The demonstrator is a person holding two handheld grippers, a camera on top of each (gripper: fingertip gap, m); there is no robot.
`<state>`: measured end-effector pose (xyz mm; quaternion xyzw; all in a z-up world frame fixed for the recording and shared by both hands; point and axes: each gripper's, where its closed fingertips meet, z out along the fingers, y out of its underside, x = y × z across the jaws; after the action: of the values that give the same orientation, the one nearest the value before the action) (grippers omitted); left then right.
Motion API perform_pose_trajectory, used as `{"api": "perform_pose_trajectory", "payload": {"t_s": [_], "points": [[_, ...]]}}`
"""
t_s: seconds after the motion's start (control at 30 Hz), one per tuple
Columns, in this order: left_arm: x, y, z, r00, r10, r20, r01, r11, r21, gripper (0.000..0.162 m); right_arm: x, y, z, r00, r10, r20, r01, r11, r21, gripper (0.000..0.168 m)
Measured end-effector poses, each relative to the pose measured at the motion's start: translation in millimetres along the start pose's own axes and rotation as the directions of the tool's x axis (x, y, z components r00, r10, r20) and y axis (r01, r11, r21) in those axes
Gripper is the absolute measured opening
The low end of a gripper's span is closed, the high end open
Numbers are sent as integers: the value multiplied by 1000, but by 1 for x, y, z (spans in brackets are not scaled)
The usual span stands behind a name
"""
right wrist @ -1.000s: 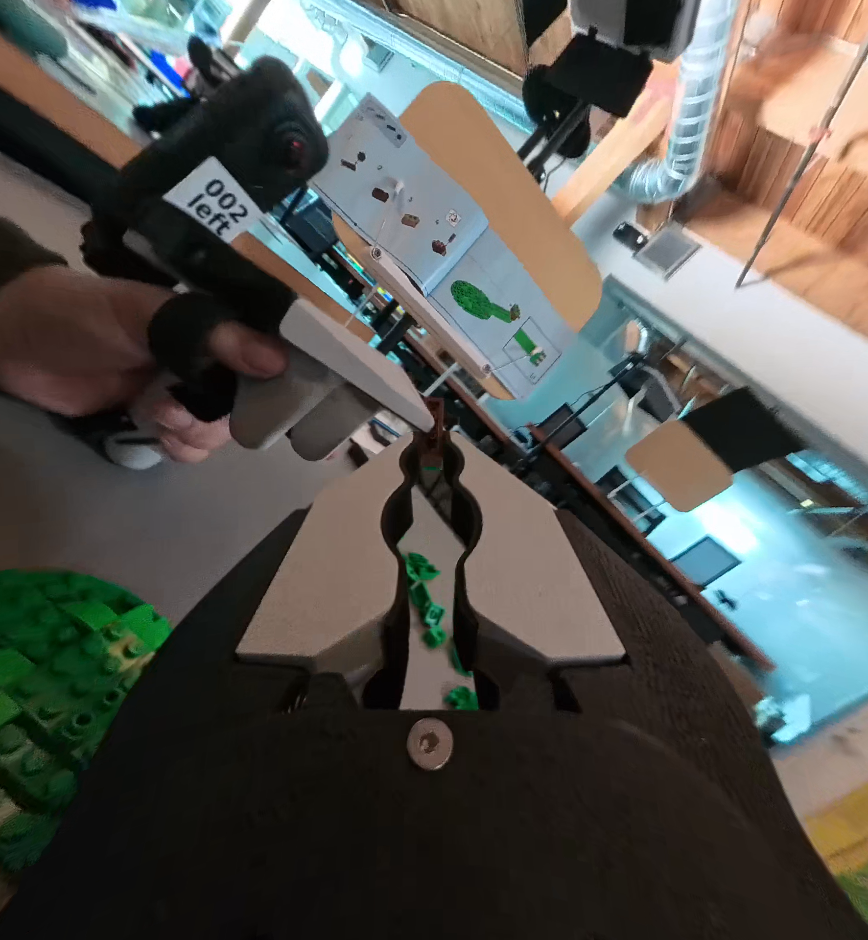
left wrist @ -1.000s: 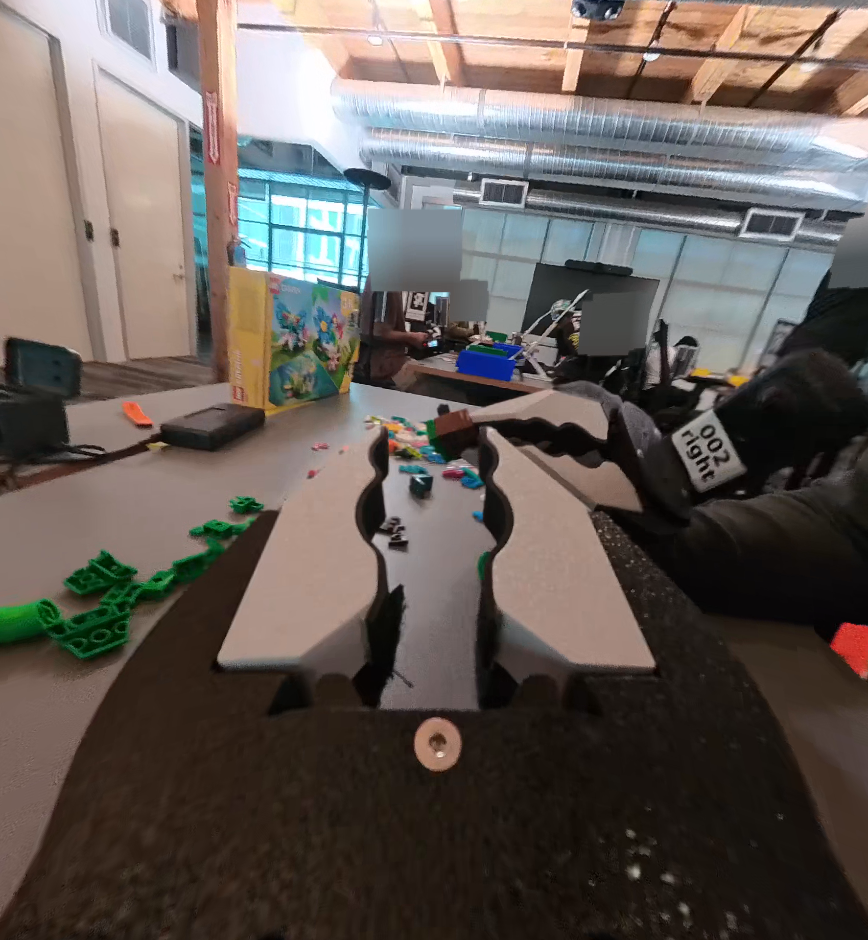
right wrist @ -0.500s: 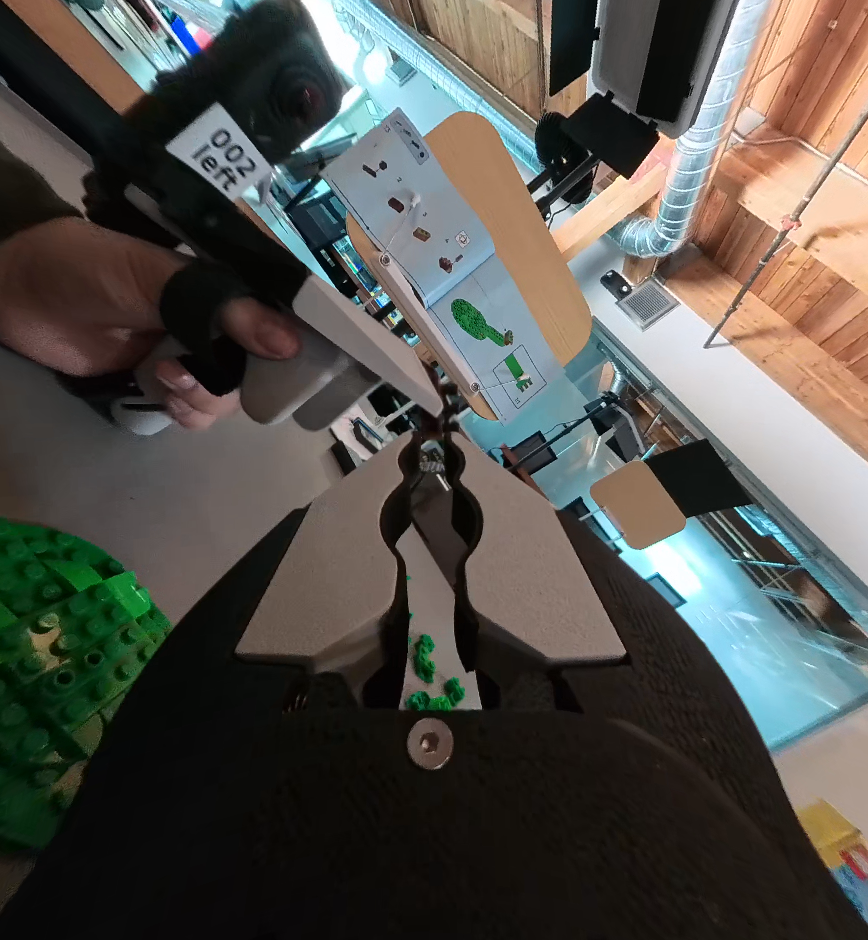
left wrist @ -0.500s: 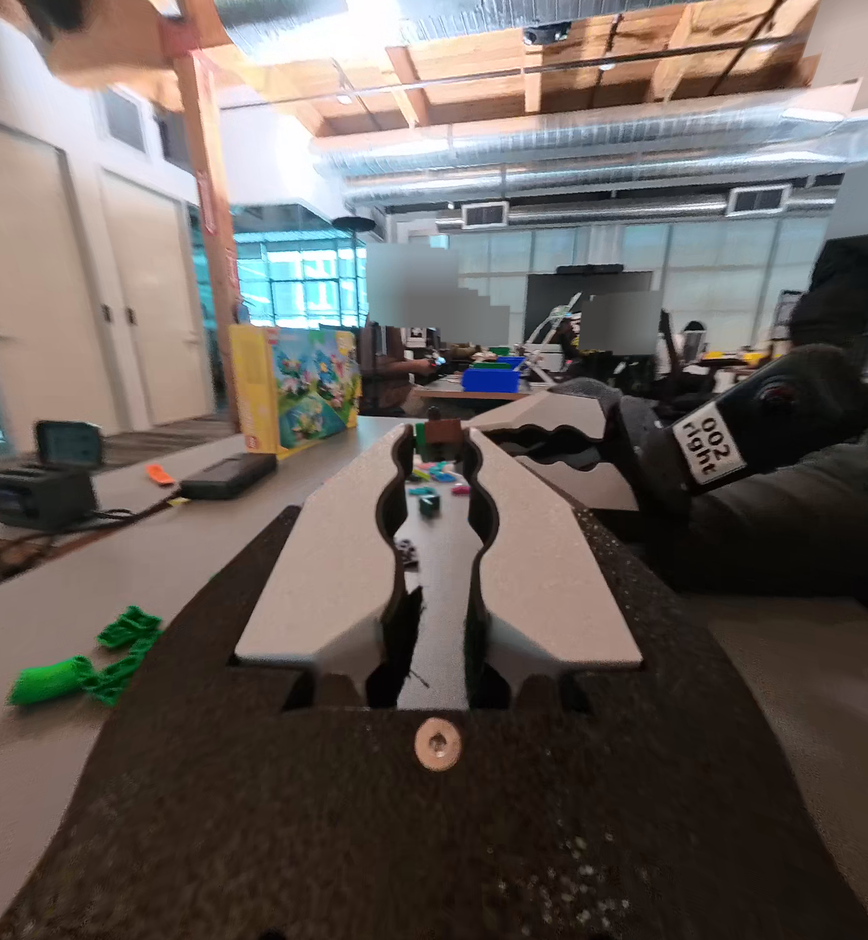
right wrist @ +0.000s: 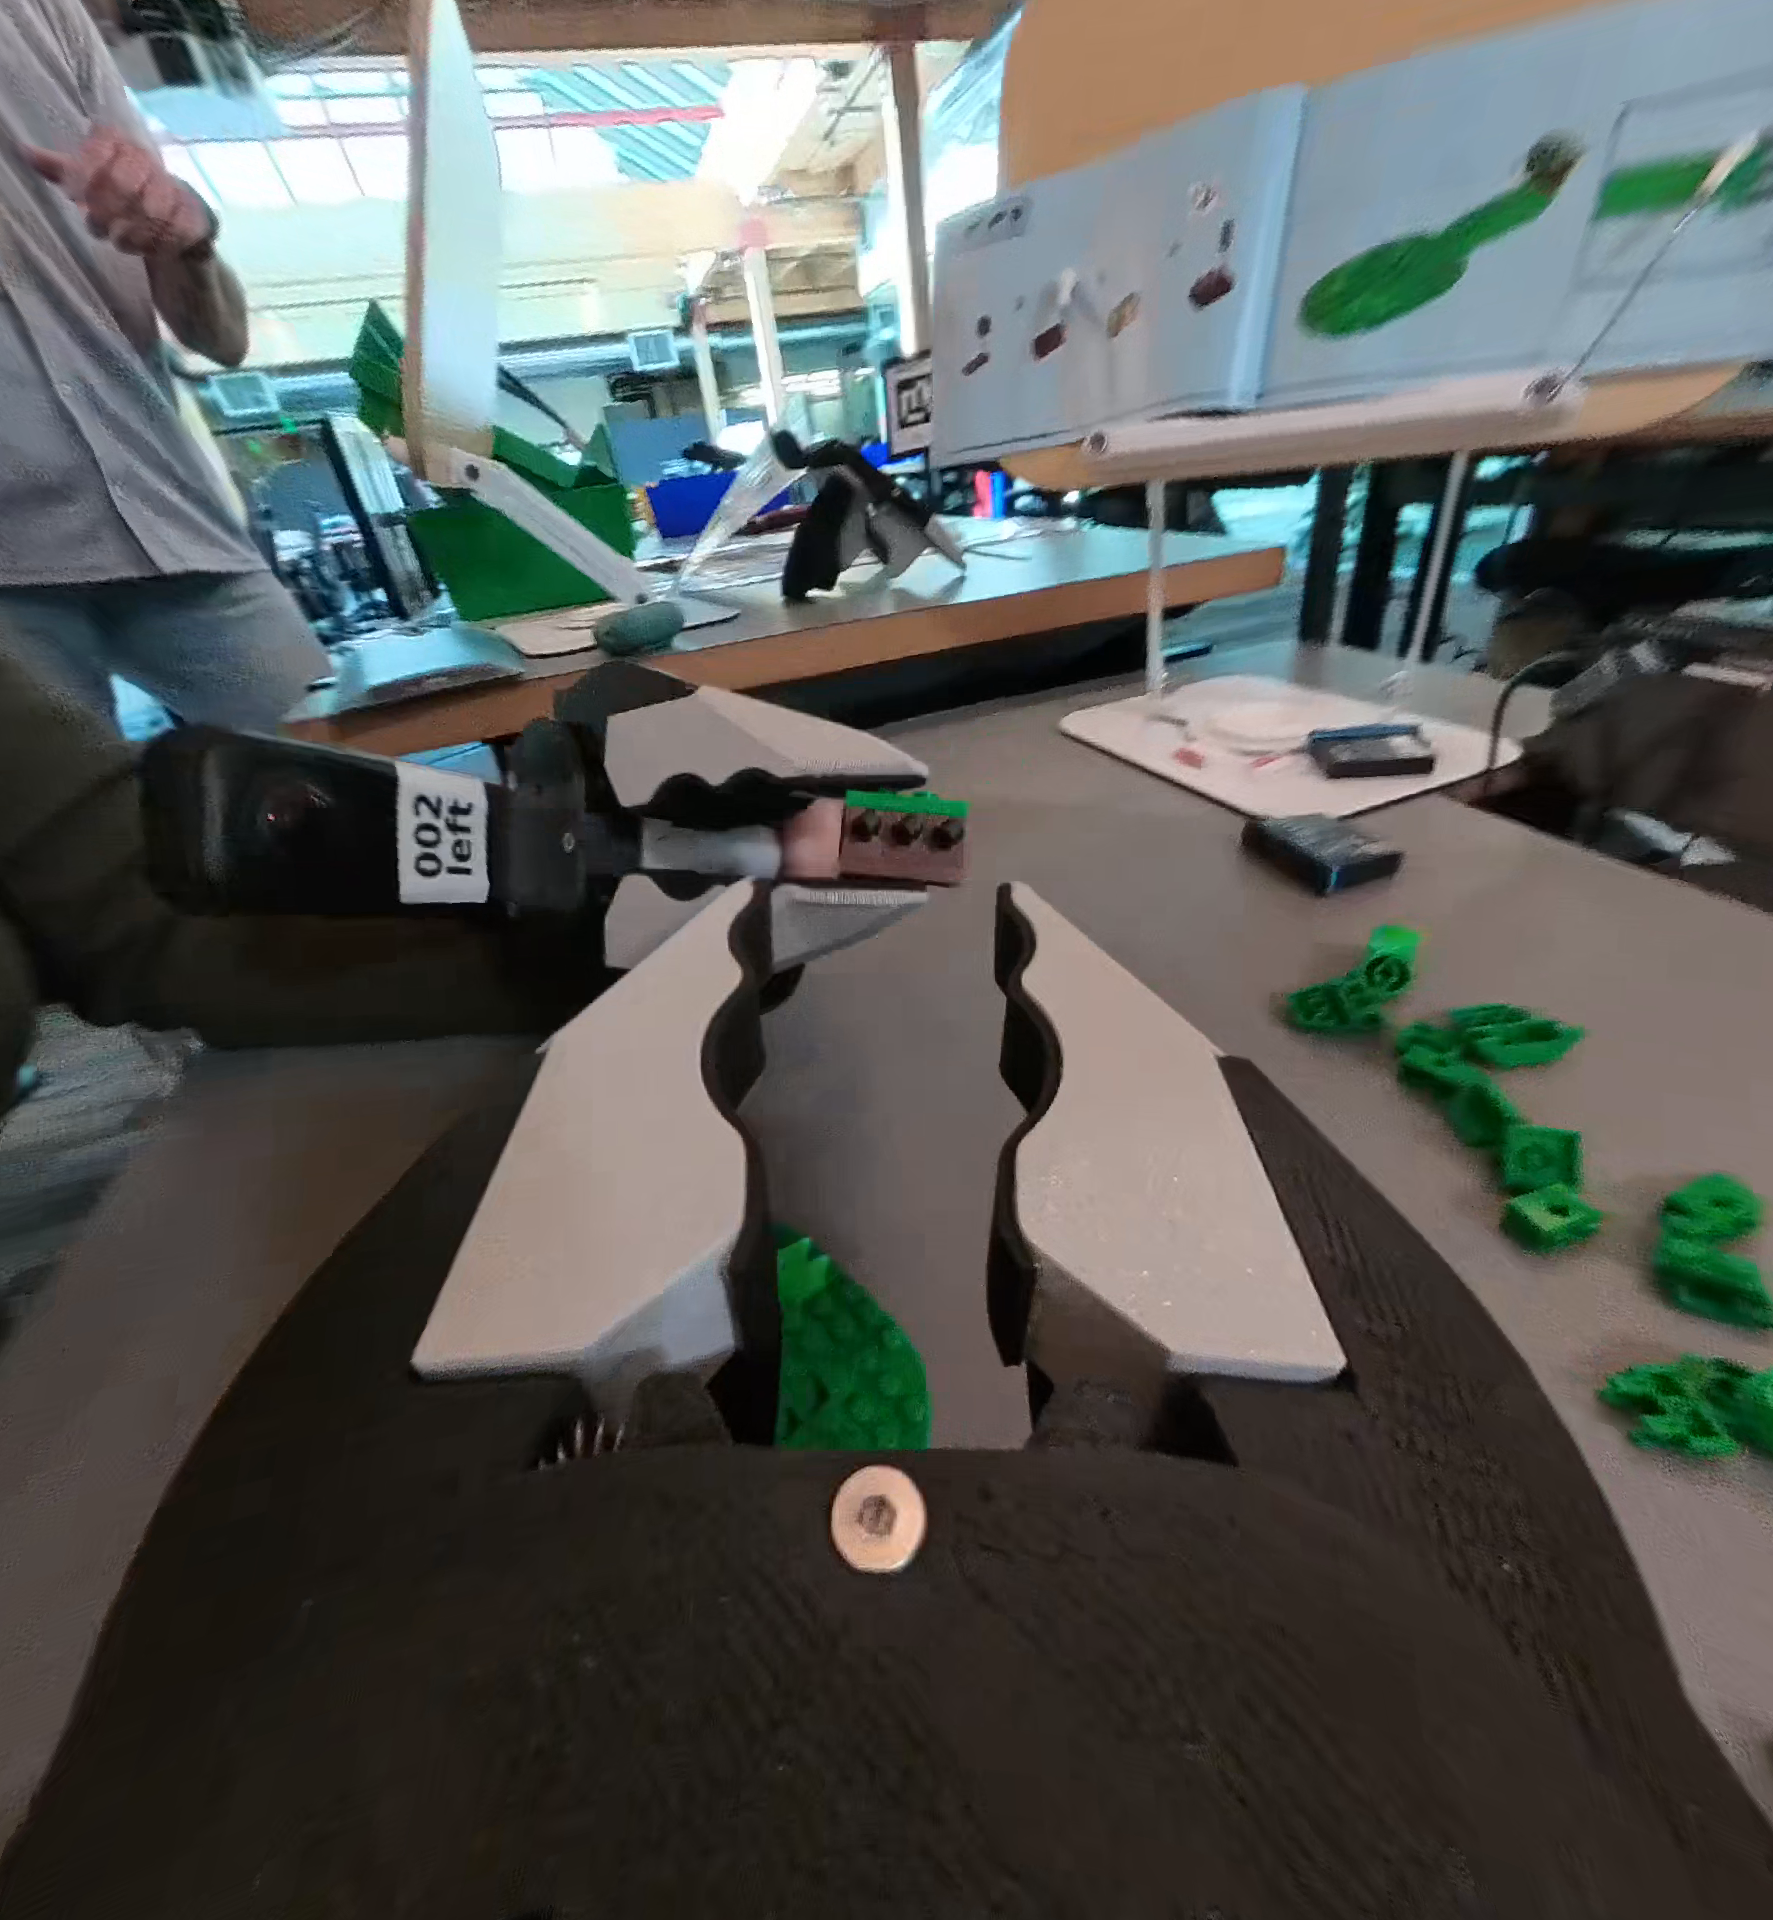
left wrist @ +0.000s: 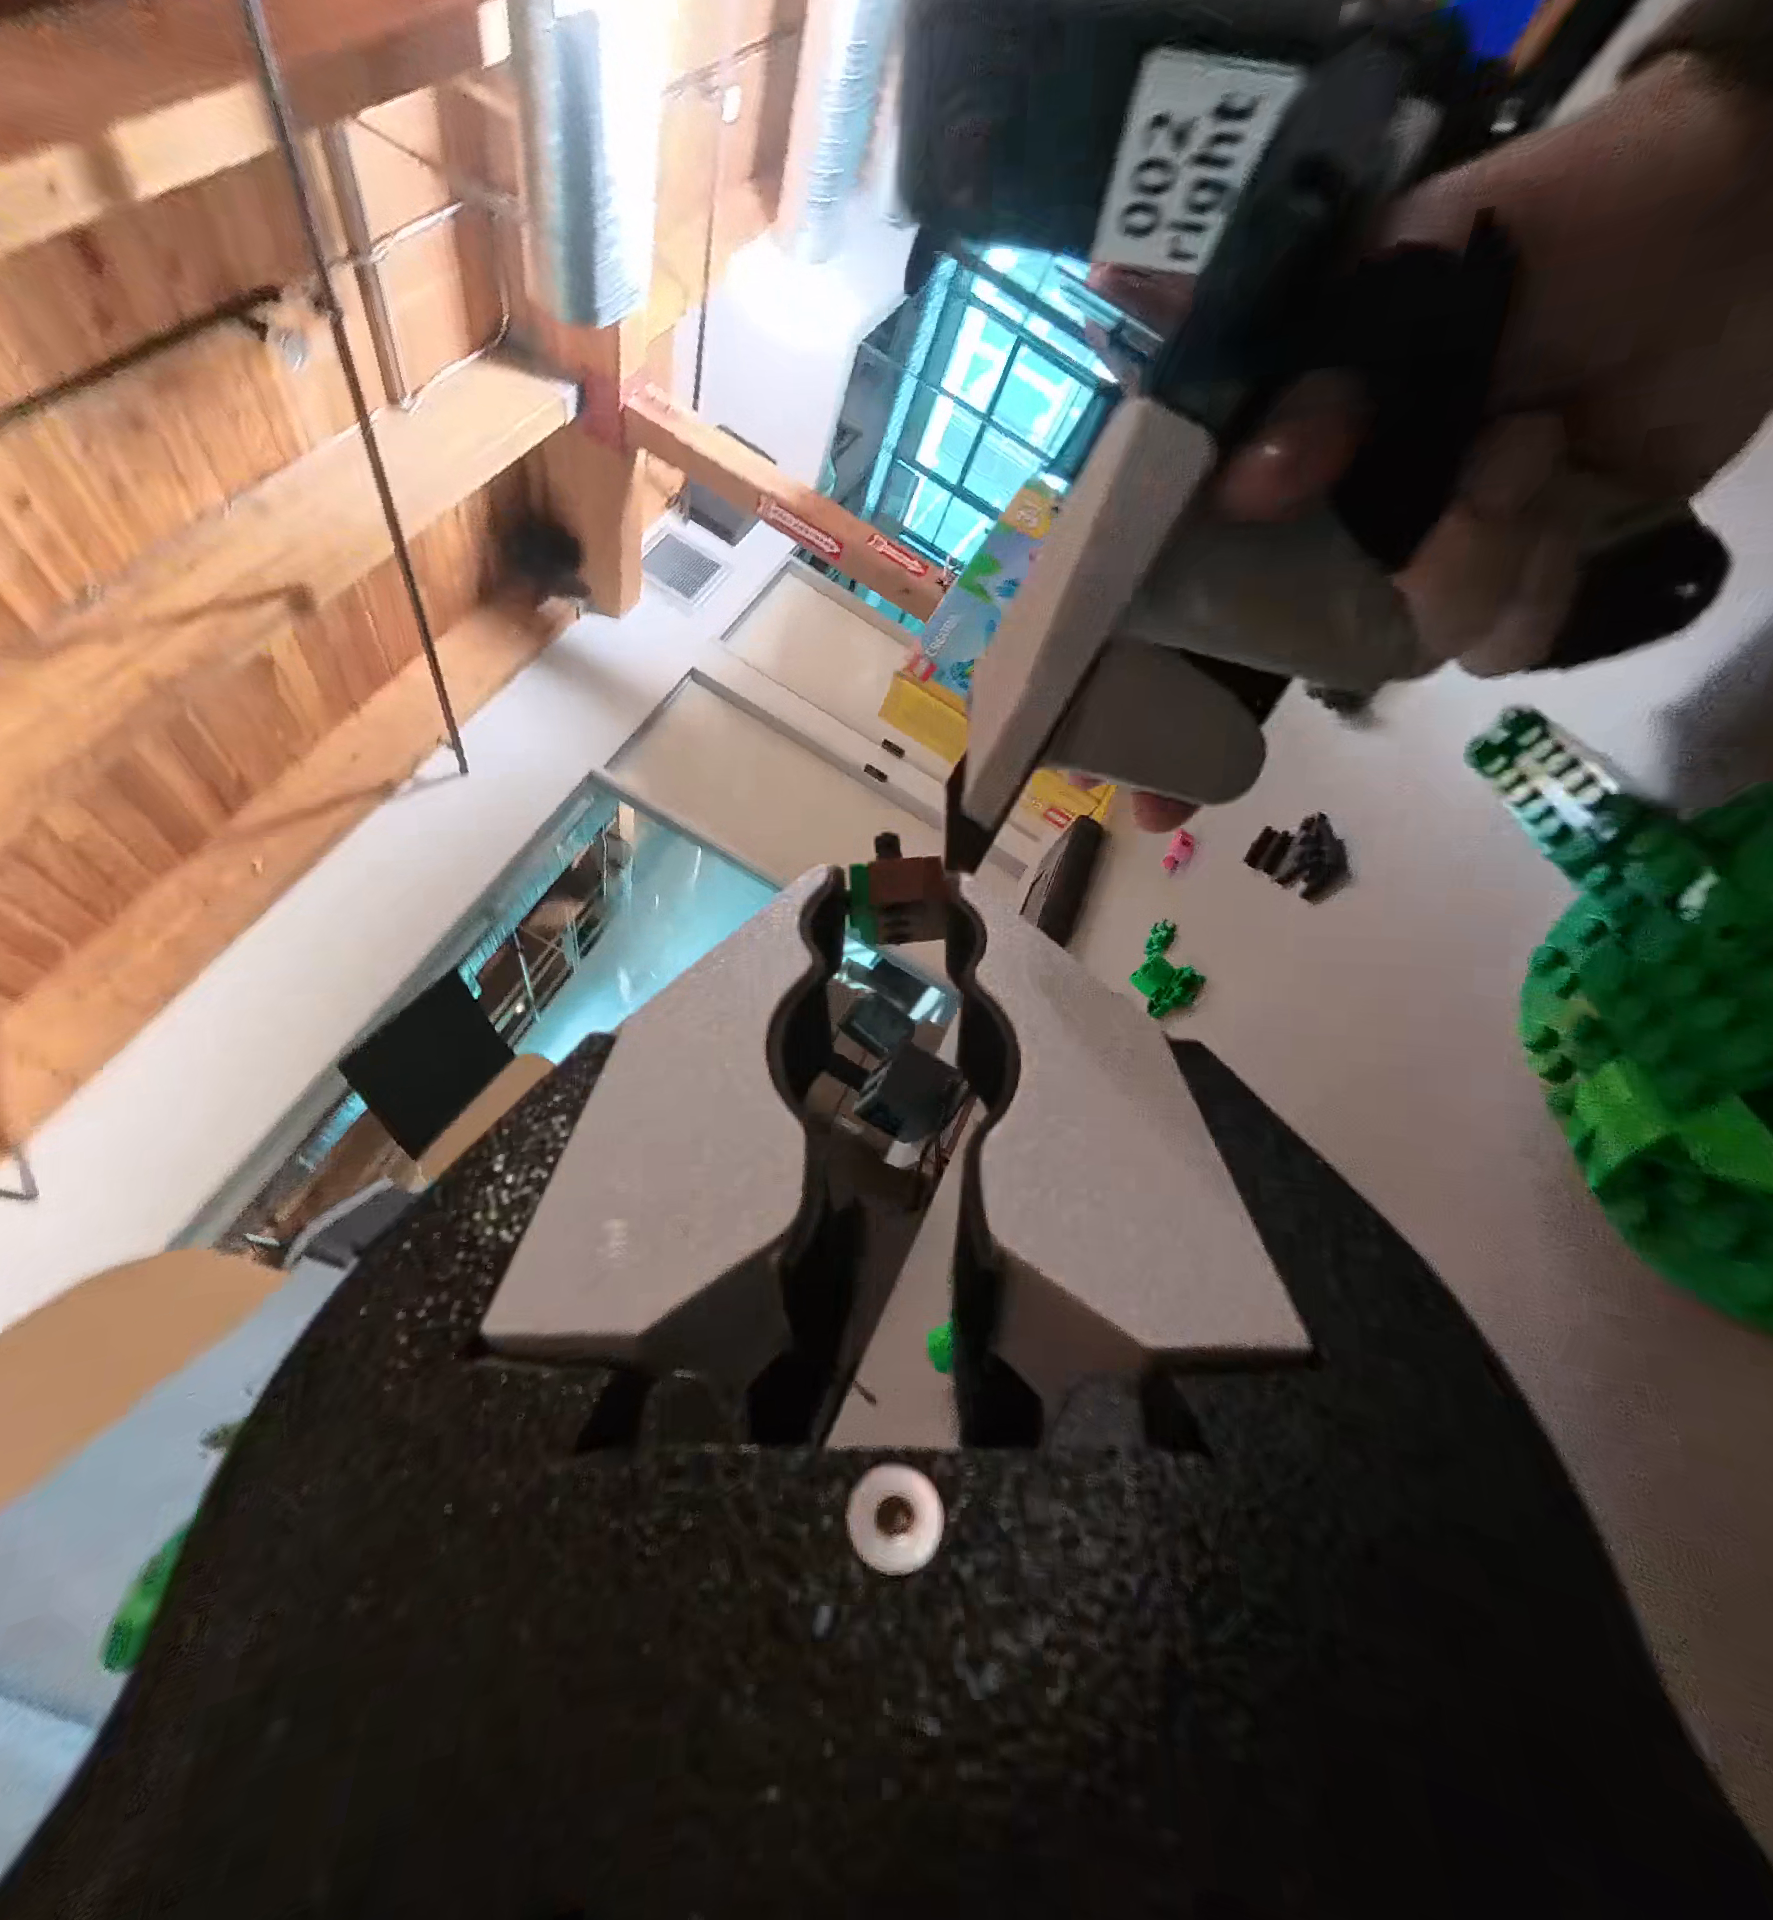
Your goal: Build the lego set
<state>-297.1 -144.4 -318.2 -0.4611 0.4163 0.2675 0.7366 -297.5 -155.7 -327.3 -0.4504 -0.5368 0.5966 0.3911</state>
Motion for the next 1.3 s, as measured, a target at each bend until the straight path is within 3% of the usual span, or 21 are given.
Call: {"api": "perform_pose_trajectory", "payload": {"t_s": [0.2, 0.33, 0.43, 0.63, 0.8, 0.87, 0.97, 1.0, 1.1, 1.3], "points": [[21, -4, 1, 980, 183, -74, -183, 983, 4, 16, -4, 10, -2, 999, -15, 31, 17, 997, -81, 43], [34, -5, 3, 944, 314, -106, -316, 949, -6, 16, -4, 16, -3, 999, -33, 37, 37, 992, -120, 35], [38, -5, 4, 934, 335, -120, -339, 941, -9, 16, -1, 20, -7, 998, -49, 29, 53, 987, -150, 28], [34, -6, 8, 988, 98, -117, -102, 994, -32, 17, 6, 12, -26, 995, -100, 12, 101, 983, -152, 23], [35, 5, 6, 958, -217, -186, 198, 974, -113, 39, 23, 12, -51, 990, -138, -42, 129, 977, -170, 23], [47, -2, 2, 880, -379, -288, 352, 925, -144, 48, 26, 18, -60, 990, -139, -26, 132, 973, -189, 23], [71, -43, -18, 584, -584, -564, 599, 779, -186, 65, 23, 25, -73, 988, -155, 23, 156, 967, -201, 23], [74, -45, -19, 525, -629, -573, 627, 741, -239, 72, 22, 27, -76, 987, -151, 45, 157, 965, -208, 23], [79, -39, -13, 508, -687, -519, 606, 713, -352, 77, 23, 33, -83, 987, -147, 67, 159, 964, -215, 23], [95, -28, 12, 536, -777, -330, 564, 620, -544, 59, 24, 25, -81, 987, -149, 57, 156, 975, -160, 23]]}}
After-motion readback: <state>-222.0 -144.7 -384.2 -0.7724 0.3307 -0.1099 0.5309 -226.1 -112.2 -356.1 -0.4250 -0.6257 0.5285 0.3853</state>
